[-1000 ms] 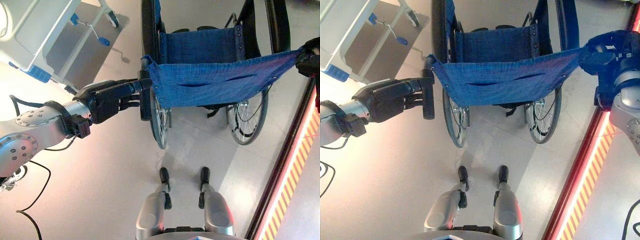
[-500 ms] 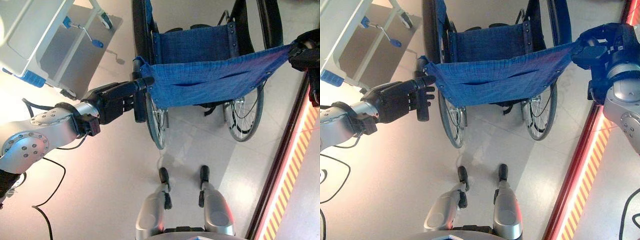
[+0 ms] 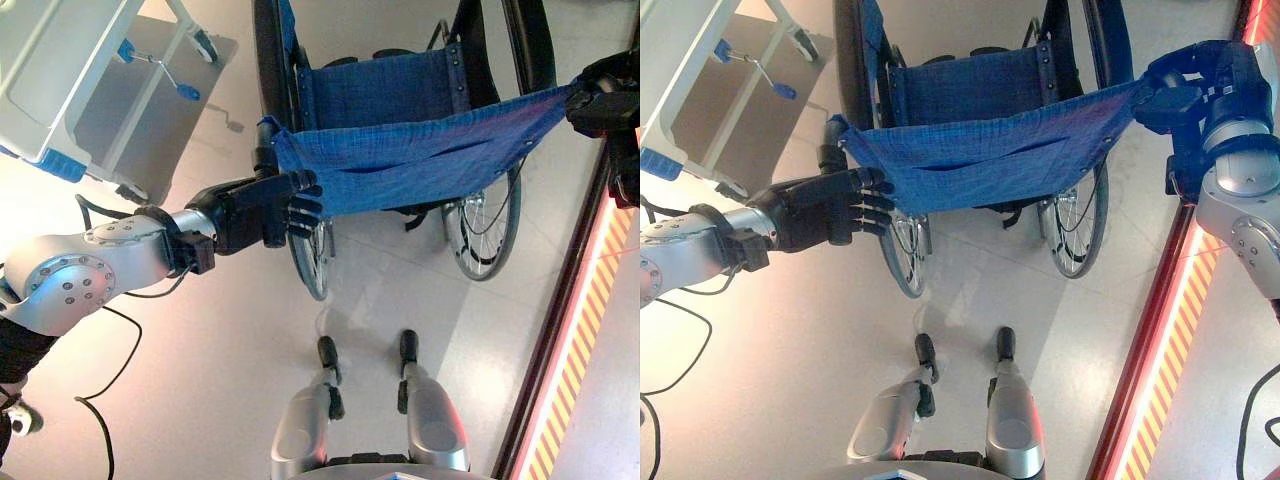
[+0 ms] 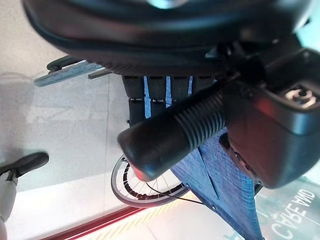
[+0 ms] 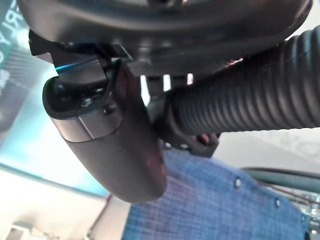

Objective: Push the wheelchair next to the bed

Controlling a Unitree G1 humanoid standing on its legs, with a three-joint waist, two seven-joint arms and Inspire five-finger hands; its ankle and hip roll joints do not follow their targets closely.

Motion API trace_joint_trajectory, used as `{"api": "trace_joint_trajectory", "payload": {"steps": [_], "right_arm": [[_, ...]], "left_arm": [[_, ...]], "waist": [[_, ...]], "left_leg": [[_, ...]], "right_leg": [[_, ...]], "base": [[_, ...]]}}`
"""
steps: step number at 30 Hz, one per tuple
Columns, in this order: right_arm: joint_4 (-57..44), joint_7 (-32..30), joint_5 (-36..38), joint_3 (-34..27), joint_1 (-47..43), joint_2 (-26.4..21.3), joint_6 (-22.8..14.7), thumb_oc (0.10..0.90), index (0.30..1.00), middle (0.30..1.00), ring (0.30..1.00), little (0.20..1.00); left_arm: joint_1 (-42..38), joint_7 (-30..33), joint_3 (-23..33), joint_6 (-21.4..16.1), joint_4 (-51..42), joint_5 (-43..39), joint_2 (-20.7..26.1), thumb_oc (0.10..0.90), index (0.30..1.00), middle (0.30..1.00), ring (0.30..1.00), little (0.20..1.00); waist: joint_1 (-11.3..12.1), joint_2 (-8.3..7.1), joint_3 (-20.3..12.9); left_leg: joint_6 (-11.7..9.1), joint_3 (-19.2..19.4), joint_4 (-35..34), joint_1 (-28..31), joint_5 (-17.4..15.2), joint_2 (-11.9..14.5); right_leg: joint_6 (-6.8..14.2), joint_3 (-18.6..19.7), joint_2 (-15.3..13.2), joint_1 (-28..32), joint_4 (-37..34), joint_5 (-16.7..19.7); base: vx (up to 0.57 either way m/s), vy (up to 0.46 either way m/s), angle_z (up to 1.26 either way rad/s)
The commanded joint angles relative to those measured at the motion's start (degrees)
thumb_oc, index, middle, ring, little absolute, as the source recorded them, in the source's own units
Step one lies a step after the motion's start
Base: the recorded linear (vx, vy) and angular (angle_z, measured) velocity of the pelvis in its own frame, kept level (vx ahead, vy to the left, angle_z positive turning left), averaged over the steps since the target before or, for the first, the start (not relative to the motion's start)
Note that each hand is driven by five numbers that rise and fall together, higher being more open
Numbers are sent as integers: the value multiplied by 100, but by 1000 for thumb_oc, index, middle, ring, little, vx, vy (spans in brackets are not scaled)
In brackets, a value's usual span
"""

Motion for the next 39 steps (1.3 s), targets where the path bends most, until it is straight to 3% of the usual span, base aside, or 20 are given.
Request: {"api": "trace_joint_trajectory", "payload": {"steps": [1, 8, 17, 19, 21, 23, 25, 26, 28, 30, 32, 34, 36, 39], "right_arm": [[-180, 356, 518, 126, 53, 614, -532, 400, 300, 300, 300, 300], [-189, 342, 353, 129, 26, 825, -428, 400, 300, 300, 300, 300], [-264, 316, 272, 136, -15, 991, -213, 400, 300, 300, 300, 300], [-247, 374, 262, 145, -43, 1000, -175, 400, 300, 300, 300, 300], [-251, 469, 177, 211, -65, 1107, -120, 400, 300, 300, 300, 300], [-288, 511, 146, 243, -12, 1167, -119, 400, 300, 300, 300, 300], [-332, 523, 124, 229, 48, 1201, -99, 400, 300, 300, 300, 300], [-407, 541, 85, 238, 115, 1250, -66, 400, 300, 300, 300, 300], [-451, 610, -5, 302, 153, 1321, -84, 400, 300, 300, 300, 300], [-448, 569, -68, 393, 99, 1385, -158, 400, 300, 300, 300, 300], [-413, 659, -257, 530, -3, 1461, -263, 400, 300, 300, 300, 300], [-438, 734, -349, 575, -24, 1513, -226, 400, 300, 300, 300, 300], [-475, 826, -359, 627, -69, 1512, -168, 400, 300, 300, 300, 300], [-398, 886, -214, 740, -219, 1544, -139, 400, 300, 300, 300, 300]], "left_arm": [[-472, 114, 380, -723, -249, -155, -151, 400, 300, 300, 300, 300], [-547, 592, 543, -1007, -301, -221, -381, 400, 300, 300, 300, 300], [-623, 1057, 830, -1323, -285, -145, -592, 400, 300, 300, 300, 300], [-618, 1154, 916, -1374, -280, -156, -622, 400, 300, 300, 300, 300], [-552, 1331, 1055, -1390, -250, -171, -709, 400, 300, 300, 300, 300], [-486, 1494, 1156, -1365, -228, -263, -759, 400, 300, 300, 300, 300], [-445, 1568, 1203, -1360, -198, -277, -814, 400, 300, 300, 300, 300], [-369, 1659, 1286, -1346, -171, -322, -877, 400, 300, 300, 300, 300], [-184, 1724, 1440, -1377, -177, -296, -937, 400, 300, 300, 300, 300], [-47, 1706, 1576, -1426, -151, -243, -1036, 400, 300, 300, 300, 300], [170, 1664, 1699, -1636, -73, -131, -1186, 400, 300, 300, 300, 300], [330, 1589, 1804, -1678, -28, -64, -1254, 400, 300, 300, 300, 300], [513, 1475, 1975, -1620, 14, -34, -1286, 400, 300, 300, 300, 300], [509, 1378, 2014, -1509, 125, -61, -1274, 400, 300, 300, 300, 300]], "waist": [[-120, 28, -17], [-71, -84, 15], [-8, -371, 42], [19, -479, 63], [67, -636, 109], [98, -722, 126], [109, -763, 129], [167, -777, 111], [287, -741, 97], [450, -565, 82], [701, -333, 153], [826, -246, 170], [925, -188, 153], [965, -190, -17]], "left_leg": [[-166, 232, 197, -31, -69, -82], [-188, 194, 243, -84, -42, 1], [-293, 56, 697, -265, -63, 314], [-334, 24, 1019, -353, -73, 462], [-406, -178, 1962, -638, 49, 765], [-430, -277, 2643, -910, 177, 884], [-424, -341, 3049, -1092, 210, 892], [-336, -463, 3059, -1192, 155, 691], [-242, -497, 2665, -1224, 173, 363], [-394, -454, 1757, -1338, 697, 235], [-629, -544, 636, -1608, 1574, 82], [-670, -606, 169, -1717, 1778, -30], [-626, -698, 219, -1724, 1780, -95], [-409, -556, 588, -1581, 1223, -60]], "right_leg": [[-153, 33, 112, -117, 340, -112], [-214, -26, 190, -144, 396, -156], [-369, -204, 370, -192, 564, -238], [-413, -277, 387, -202, 638, -249], [-535, -352, 482, -195, 839, -328], [-629, -365, 573, -130, 924, -392], [-690, -352, 633, -62, 948, -432], [-697, -257, 673, -5, 1003, -484], [-677, -93, 741, 77, 1082, -582], [-684, -28, 979, 161, 1091, -711], [-782, 154, 1308, 391, 1048, -937], [-831, 274, 1458, 559, 1062, -1047], [-908, 366, 1536, 661, 1304, -1266], [-922, 298, 1479, 580, 1936, -1664]], "base": [[0, 0, 0], [1, -88, 0], [23, -156, 2], [53, -197, 2], [121, -261, 3], [154, -220, -9], [170, -139, -12], [233, -40, 3], [264, 81, 2], [316, 178, -6], [461, 216, -19], [423, 159, -51], [620, 248, -81], [576, 272, -87]]}}
